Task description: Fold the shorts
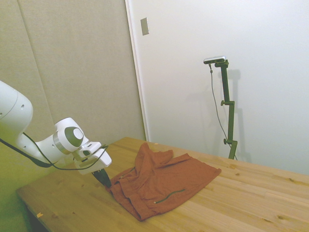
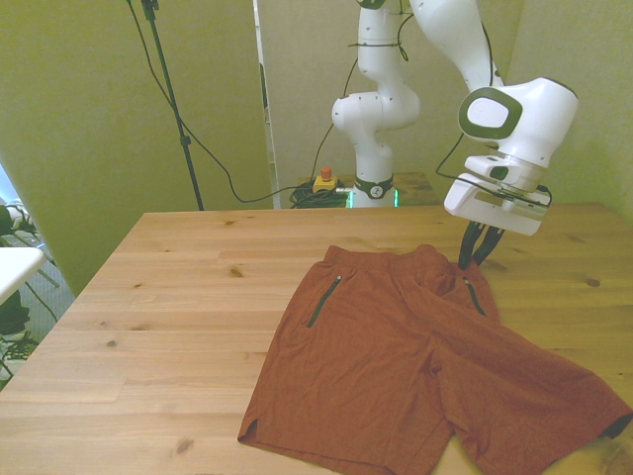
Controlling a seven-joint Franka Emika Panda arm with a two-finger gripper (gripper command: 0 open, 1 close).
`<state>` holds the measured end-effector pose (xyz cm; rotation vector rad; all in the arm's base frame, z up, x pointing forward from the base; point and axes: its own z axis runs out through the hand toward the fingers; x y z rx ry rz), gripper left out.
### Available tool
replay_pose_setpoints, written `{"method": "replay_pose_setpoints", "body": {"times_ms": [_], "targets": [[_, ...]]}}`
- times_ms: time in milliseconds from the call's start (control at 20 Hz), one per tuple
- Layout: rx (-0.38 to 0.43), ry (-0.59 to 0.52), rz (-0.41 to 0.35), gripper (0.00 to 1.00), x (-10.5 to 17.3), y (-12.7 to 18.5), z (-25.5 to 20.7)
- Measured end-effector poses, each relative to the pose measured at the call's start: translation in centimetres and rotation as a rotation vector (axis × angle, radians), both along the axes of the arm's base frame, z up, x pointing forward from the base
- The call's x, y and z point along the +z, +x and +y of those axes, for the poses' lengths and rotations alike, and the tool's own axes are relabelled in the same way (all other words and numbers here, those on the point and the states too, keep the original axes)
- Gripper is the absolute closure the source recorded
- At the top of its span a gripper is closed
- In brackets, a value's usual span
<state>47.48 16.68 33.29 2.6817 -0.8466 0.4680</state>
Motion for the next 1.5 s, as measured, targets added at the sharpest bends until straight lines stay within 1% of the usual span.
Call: {"method": "replay_pose_setpoints", "body": {"times_ms": [150, 450, 550, 700, 800, 950, 1100, 1200, 1350, 1500], "targets": [[0.028, 0.001, 0.028, 1.00, 0.1, -2.2, -0.2], [0.056, 0.021, 0.073, 1.00, 0.5, -6.2, -1.2], [0.063, 0.026, 0.070, 1.00, 0.9, -7.0, -1.4], [0.045, 0.067, 0.044, 1.00, 2.2, -7.1, -1.5], [0.031, 0.110, 0.022, 1.00, 3.9, -6.9, -1.6], [0.007, 0.164, -0.032, 1.00, 8.2, -6.7, -2.9], [-0.051, 0.228, -0.050, 1.00, 12.9, -6.9, -6.5], [-0.094, 0.272, -0.049, 1.00, 15.3, -7.3, -9.7], [-0.148, 0.310, -0.047, 1.00, 17.0, -8.0, -14.1], [-0.206, 0.327, -0.052, 1.00, 17.5, -8.6, -18.6]]}}
